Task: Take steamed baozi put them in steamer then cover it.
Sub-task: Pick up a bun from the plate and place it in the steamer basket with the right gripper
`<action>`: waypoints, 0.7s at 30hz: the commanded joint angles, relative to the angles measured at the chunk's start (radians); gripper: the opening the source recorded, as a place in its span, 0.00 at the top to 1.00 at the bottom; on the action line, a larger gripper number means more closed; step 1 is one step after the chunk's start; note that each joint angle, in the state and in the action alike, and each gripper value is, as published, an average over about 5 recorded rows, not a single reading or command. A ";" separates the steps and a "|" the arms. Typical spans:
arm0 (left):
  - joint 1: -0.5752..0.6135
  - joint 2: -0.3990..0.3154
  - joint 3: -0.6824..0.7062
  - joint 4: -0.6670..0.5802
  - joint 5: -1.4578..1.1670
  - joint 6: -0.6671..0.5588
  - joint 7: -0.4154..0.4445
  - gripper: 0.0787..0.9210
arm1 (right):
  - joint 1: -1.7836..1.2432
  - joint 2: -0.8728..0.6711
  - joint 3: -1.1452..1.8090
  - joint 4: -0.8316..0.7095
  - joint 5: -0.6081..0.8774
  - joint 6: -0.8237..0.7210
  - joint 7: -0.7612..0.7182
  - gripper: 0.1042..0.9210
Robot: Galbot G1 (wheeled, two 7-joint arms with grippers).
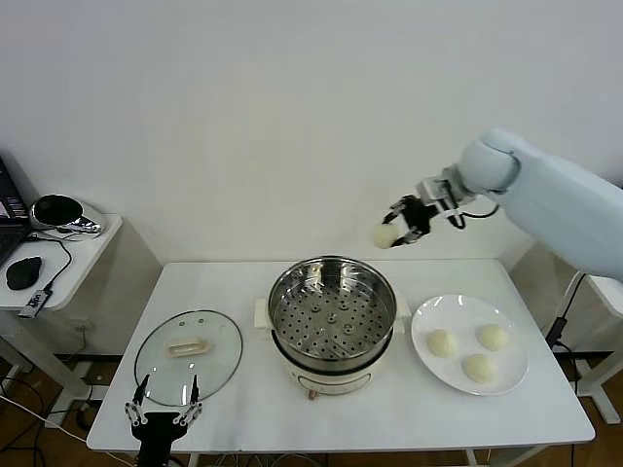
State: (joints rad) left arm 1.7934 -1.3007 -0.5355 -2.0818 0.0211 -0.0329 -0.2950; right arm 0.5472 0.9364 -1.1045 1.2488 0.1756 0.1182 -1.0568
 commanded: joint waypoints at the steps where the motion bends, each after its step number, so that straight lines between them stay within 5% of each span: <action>1: -0.004 -0.008 -0.013 0.004 -0.007 0.001 0.001 0.12 | 0.080 0.212 -0.179 0.017 -0.021 0.159 0.022 0.51; 21: -0.013 -0.027 -0.025 0.005 -0.007 0.005 0.003 0.12 | -0.068 0.292 -0.169 -0.135 -0.522 0.480 0.120 0.51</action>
State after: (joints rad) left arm 1.7826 -1.3268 -0.5582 -2.0778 0.0155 -0.0294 -0.2924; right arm 0.5119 1.1863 -1.2576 1.1554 -0.1751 0.4900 -0.9650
